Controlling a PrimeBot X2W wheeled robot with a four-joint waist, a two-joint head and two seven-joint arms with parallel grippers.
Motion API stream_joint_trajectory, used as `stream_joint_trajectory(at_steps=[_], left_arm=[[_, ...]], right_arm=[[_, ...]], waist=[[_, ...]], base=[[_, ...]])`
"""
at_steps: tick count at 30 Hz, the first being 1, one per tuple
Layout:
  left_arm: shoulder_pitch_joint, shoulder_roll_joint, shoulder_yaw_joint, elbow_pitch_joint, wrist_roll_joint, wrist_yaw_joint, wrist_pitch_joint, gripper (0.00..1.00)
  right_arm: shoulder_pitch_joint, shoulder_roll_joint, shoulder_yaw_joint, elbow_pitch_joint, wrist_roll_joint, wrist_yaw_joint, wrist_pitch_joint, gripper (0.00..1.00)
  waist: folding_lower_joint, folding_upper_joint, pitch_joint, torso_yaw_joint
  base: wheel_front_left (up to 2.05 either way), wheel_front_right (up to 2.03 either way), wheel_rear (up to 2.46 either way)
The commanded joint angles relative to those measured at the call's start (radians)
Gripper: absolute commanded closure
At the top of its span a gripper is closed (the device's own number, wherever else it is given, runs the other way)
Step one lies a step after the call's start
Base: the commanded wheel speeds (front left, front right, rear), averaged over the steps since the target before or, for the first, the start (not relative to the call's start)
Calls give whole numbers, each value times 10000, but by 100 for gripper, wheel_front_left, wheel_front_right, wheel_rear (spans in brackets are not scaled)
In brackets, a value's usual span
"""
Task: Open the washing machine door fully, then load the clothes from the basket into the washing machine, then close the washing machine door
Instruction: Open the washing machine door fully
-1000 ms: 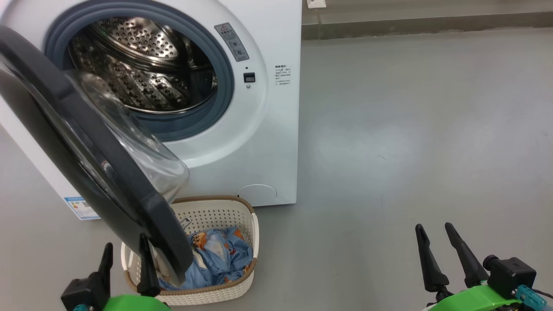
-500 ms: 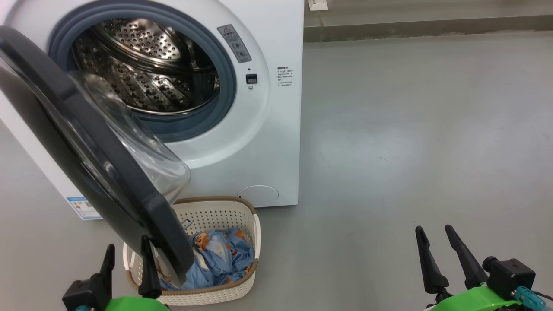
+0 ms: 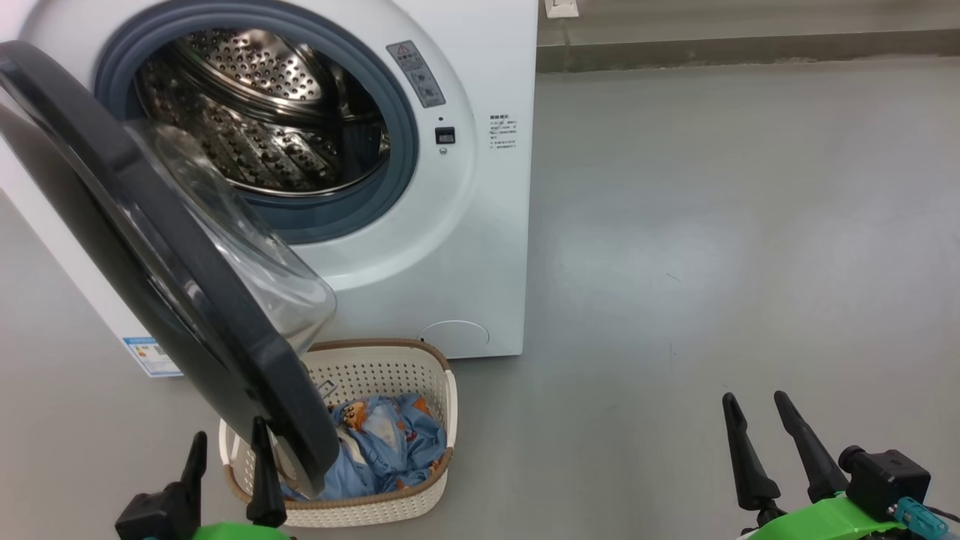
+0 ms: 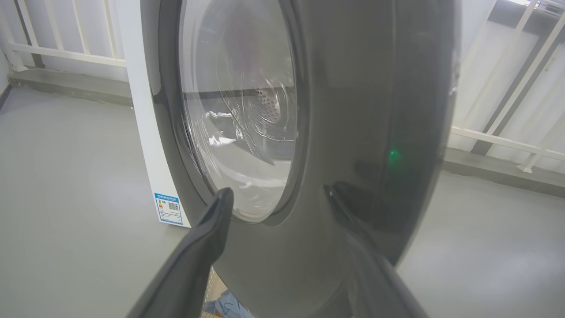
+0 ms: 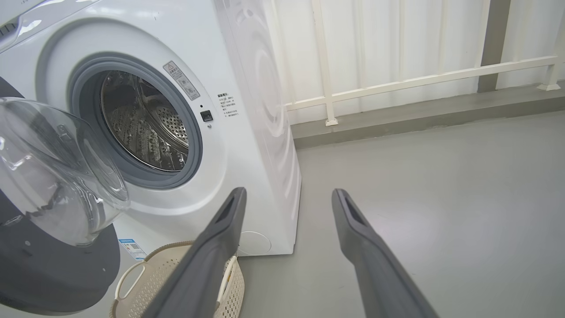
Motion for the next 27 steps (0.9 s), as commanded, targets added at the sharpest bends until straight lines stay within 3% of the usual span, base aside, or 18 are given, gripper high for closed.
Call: stream_joint_trajectory(at_steps=[1, 21, 22, 27], left_arm=[[-195, 95, 293, -243, -55, -11, -63, 0], [-146, 95, 241, -255, -77, -23, -63, 0], [-145, 95, 235, -236, -118, -52, -63, 100], [-162, 95, 276, -290, -163, -74, -63, 100]], right_arm=[[-104, -32, 290, -222, -108, 16, -19, 0], [-198, -30, 272, -89, -92, 16, -81, 0], [-196, -30, 267, -86, -96, 16, -84, 0], [-183, -30, 239, -68, -119, 16, -94, 0]], waist=[[0, 0, 17, 4], [0, 0, 41, 53], [0, 0, 41, 55], [0, 0, 52, 76]], base=[[0, 0, 0], [0, 0, 0], [0, 0, 0], [0, 0, 0]])
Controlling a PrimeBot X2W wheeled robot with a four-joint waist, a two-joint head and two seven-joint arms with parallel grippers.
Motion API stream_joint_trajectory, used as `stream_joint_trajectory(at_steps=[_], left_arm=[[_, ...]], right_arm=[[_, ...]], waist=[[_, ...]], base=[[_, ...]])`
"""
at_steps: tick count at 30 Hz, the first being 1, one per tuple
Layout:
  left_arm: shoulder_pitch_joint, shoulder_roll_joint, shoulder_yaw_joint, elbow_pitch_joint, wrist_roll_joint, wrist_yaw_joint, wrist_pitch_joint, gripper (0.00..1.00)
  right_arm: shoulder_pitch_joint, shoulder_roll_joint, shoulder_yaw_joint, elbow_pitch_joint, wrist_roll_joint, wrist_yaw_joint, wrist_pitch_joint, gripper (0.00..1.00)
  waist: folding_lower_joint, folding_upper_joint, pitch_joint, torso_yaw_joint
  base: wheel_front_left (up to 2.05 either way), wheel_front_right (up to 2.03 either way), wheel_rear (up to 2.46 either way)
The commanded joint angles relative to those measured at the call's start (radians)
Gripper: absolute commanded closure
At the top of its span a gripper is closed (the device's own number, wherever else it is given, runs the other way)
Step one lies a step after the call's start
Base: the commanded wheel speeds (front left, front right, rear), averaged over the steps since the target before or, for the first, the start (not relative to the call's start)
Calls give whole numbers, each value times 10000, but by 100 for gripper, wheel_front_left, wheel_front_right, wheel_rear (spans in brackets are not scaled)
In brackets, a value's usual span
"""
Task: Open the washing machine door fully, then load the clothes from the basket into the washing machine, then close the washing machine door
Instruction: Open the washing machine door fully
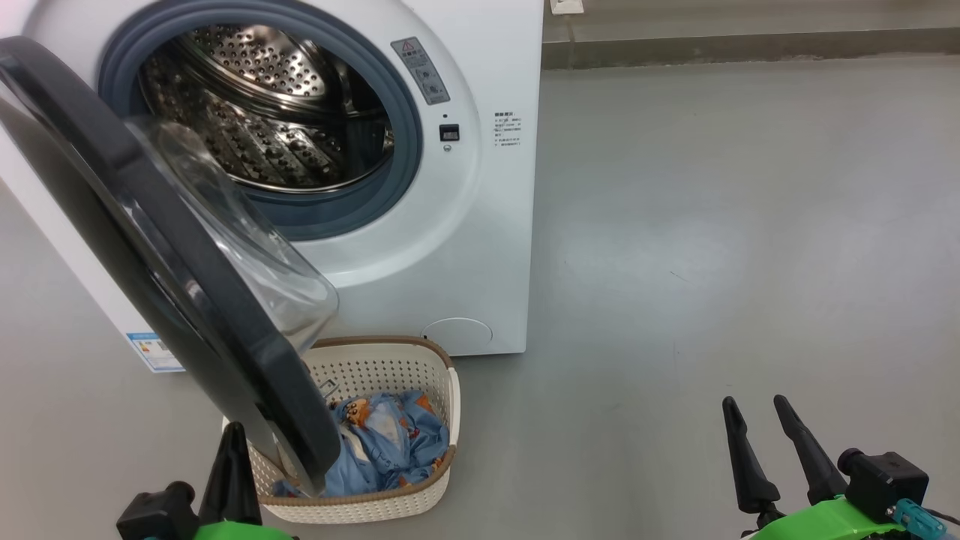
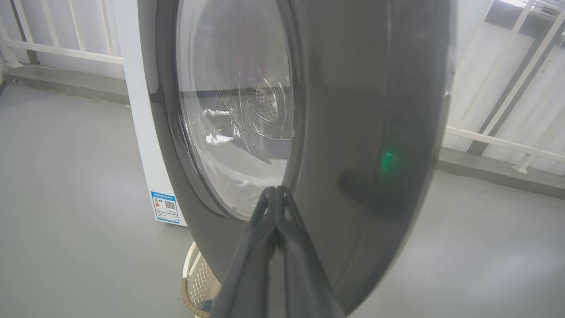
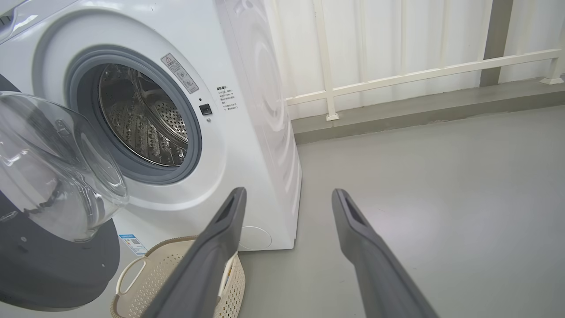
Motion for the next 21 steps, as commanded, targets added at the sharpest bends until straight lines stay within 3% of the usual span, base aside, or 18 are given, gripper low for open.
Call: stream_joint_trajectory(at_steps=[1, 11, 21], left_arm=[[-163, 98, 337, -293, -73, 19, -63, 100], [-308, 98, 900, -984, -210, 211, -63, 100], [-1248, 98, 1903, -2074, 249, -145, -63, 100]], right_arm=[[-180, -34, 227, -211, -130, 16, -87, 0], [-221, -34, 224, -114, -131, 16, -145, 0], [-379, -34, 291, 29, -132, 16, -194, 0]], waist=[[0, 0, 2, 16], [0, 0, 9, 105], [0, 0, -28, 173]], base=[[0, 0, 0], [0, 0, 0], [0, 0, 0]])
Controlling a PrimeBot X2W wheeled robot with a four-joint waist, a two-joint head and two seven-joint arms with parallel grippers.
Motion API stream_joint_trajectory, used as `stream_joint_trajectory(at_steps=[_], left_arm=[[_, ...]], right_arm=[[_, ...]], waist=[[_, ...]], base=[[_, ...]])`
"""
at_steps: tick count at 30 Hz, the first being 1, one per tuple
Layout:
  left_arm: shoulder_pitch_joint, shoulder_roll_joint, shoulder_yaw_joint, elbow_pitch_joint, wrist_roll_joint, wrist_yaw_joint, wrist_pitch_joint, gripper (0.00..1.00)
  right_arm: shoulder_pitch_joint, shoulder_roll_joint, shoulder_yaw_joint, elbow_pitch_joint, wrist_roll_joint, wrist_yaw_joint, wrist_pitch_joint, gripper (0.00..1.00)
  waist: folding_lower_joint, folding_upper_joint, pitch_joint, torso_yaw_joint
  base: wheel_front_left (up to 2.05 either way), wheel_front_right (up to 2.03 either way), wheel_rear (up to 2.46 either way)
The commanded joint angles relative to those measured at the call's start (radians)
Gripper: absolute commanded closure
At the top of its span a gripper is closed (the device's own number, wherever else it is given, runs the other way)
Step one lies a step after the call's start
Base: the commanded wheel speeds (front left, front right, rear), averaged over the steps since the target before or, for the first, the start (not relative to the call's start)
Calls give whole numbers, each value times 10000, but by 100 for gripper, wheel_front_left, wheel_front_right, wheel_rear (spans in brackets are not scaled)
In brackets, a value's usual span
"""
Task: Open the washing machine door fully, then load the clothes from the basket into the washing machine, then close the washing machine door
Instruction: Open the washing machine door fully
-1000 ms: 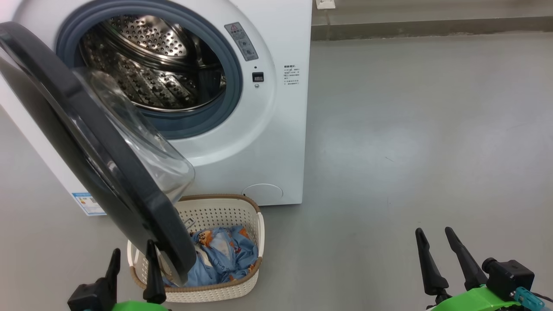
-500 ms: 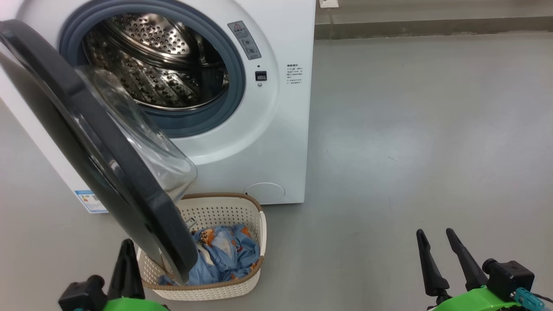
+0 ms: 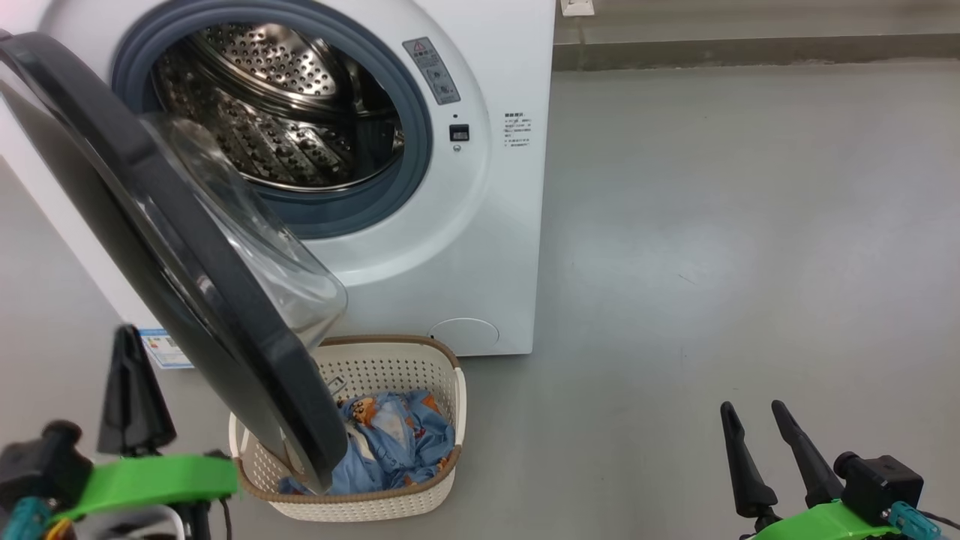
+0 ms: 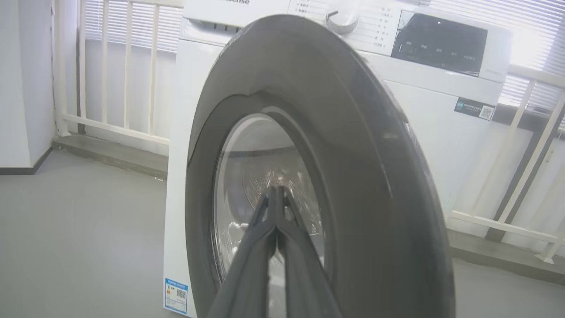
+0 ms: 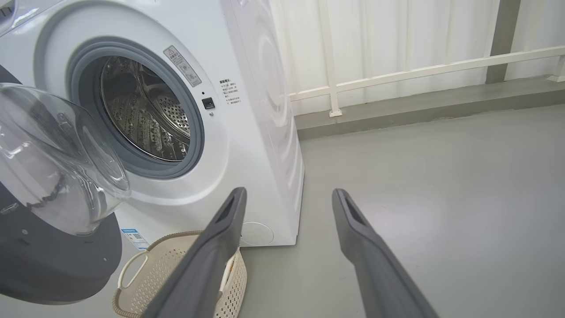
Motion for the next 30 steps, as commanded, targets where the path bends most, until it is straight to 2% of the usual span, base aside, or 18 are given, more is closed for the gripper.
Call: stream_joint_trajectory(at_steps=[1, 6, 13, 22, 30], left_arm=[[-609, 121, 424, -479, 140, -60, -63, 100], [-1022, 121, 474, -1074, 433, -199, -63, 100], [-1394, 121, -2, -2004, 820, -408, -63, 100], [-1444, 121, -1168, -1892, 804, -831, -63, 100], [-1432, 121, -2348, -1094, 620, -1196, -17, 100]], right_arm=[[-370, -36, 296, -197, -62, 16, -110, 0], [-386, -36, 362, -114, -25, 16, -151, 0], [-430, -36, 494, -15, 29, 16, -215, 0], [-451, -35, 431, 87, 38, 16, -260, 0], [-476, -35, 412, 203, 172, 16, -288, 0]], waist=[[0, 0, -8, 6], [0, 0, -10, -13], [0, 0, 41, -106], [0, 0, 26, -195], [0, 0, 24, -228]], base=[[0, 0, 0], [0, 0, 0], [0, 0, 0], [0, 0, 0], [0, 0, 0]])
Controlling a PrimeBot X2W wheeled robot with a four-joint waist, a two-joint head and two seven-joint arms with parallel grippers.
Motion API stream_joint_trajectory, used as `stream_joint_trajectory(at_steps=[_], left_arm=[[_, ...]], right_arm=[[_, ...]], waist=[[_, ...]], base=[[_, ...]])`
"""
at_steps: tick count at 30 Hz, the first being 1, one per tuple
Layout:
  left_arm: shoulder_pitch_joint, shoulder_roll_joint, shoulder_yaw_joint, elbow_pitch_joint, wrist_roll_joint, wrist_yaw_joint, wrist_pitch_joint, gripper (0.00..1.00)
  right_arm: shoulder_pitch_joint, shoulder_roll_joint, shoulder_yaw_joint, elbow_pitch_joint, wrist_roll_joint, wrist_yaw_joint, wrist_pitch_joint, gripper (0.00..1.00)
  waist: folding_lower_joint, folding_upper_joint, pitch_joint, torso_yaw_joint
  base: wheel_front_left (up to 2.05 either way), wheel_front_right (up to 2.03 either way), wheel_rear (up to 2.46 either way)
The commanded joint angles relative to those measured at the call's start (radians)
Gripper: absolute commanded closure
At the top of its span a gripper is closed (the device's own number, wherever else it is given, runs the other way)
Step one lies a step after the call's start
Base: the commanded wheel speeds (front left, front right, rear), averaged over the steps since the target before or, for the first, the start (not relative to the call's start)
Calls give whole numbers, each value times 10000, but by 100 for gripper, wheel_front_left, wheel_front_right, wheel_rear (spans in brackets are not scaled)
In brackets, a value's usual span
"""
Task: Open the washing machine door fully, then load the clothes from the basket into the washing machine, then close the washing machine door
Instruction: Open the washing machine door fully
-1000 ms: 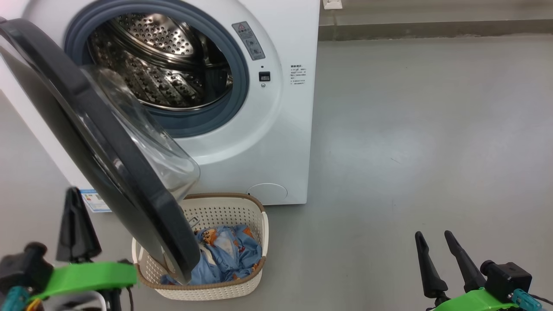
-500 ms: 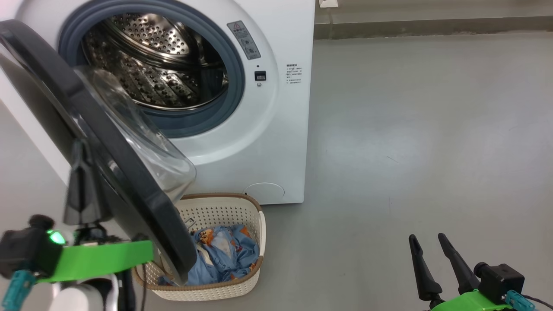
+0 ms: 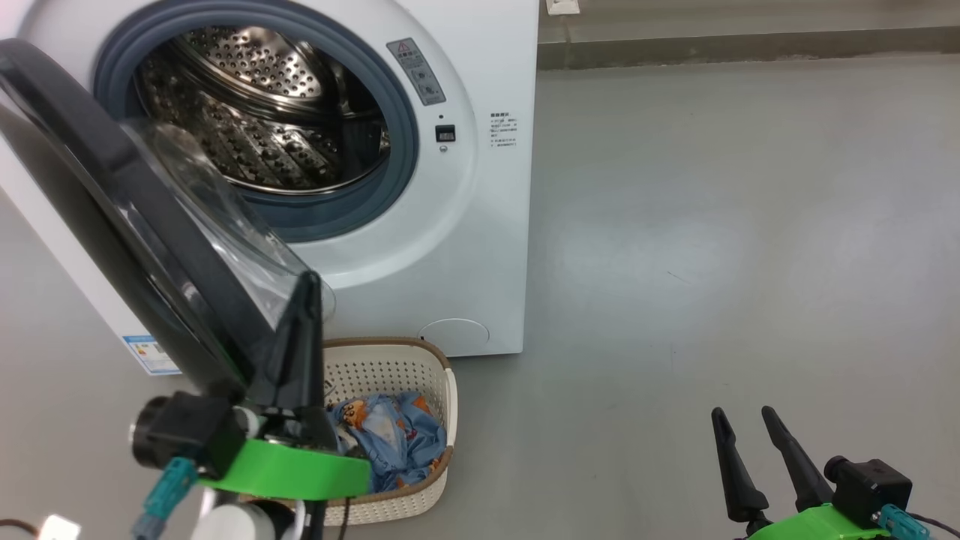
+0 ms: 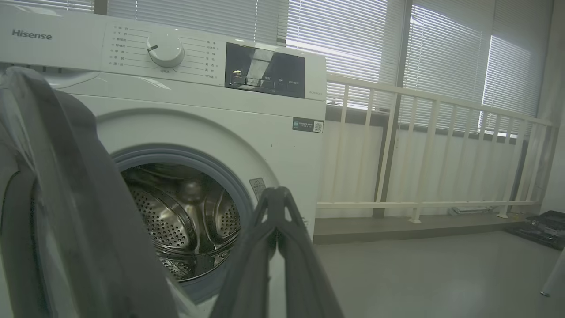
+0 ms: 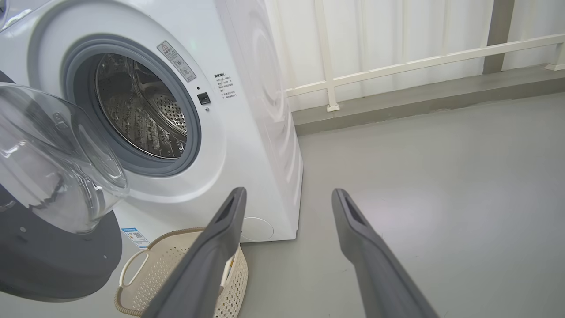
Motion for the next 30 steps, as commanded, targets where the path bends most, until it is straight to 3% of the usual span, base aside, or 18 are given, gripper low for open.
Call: stream_joint_trajectory(at_steps=[1, 17, 30], left_arm=[[-428, 123, 221, -86, -92, -44, 46, 100], [-411, 123, -652, 2224, -1718, 149, 389, 100], [-522, 159, -406, 3284, -1810, 426, 204, 100]], right_arm=[[-409, -37, 221, -201, 32, 16, -112, 0], [-502, -37, 203, -73, 287, 16, -129, 0], [-477, -37, 255, -67, 290, 16, -131, 0]], waist=[[0, 0, 4, -11], [0, 0, 32, -160], [0, 0, 56, -139]], base=[[0, 0, 0], [0, 0, 0], [0, 0, 0]])
